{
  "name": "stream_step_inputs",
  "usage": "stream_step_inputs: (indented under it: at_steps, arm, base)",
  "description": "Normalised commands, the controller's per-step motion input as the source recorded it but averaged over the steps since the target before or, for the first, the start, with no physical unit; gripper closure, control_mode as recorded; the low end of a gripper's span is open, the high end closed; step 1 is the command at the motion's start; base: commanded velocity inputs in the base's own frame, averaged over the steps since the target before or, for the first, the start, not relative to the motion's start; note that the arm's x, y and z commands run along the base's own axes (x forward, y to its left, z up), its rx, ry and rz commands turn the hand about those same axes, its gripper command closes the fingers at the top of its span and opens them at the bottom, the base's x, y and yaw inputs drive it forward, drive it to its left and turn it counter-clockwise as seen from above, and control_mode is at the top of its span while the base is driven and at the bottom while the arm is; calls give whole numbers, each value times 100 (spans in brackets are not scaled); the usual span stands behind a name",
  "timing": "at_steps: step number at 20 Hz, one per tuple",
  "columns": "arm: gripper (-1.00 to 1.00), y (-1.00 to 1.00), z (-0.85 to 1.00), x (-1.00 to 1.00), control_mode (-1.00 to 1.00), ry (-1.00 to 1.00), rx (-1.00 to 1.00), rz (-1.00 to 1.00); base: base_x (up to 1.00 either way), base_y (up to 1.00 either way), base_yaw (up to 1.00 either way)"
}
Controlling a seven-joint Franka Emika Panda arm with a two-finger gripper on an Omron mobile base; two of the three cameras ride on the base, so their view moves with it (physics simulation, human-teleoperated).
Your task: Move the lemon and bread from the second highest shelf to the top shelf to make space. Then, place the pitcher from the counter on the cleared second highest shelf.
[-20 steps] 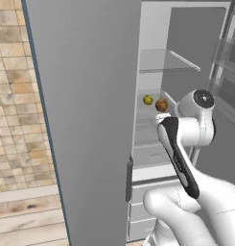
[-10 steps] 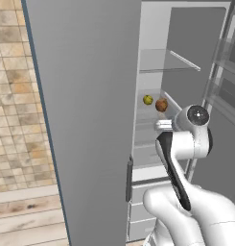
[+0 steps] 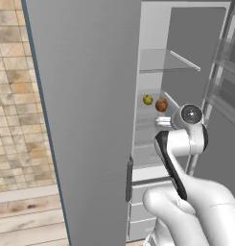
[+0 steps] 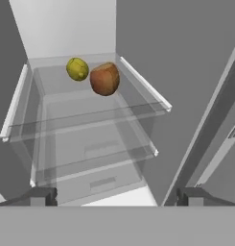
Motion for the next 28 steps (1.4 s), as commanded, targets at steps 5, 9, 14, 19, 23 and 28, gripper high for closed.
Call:
stream_step_inputs:
  at_steps: [5,9,14,19,23,28]
  arm:
    - [-100,-8,0,34,-100,0,0,0]
    - [-100,-6,0,35,-100,0,0,0]
    - [-100,0,1,41,-100,3,0,0]
    - [-100,-2,6,45,-100,2,0,0]
    - [-100,-10,0,43,-100,4,0,0]
    - [-100,-11,0,37,-100,2,0,0]
  base:
    - [0,0,0]
    - [0,0,0]
    - [0,0,0]
    - [0,0,0]
    - [0,0,0]
    - [0,0,0]
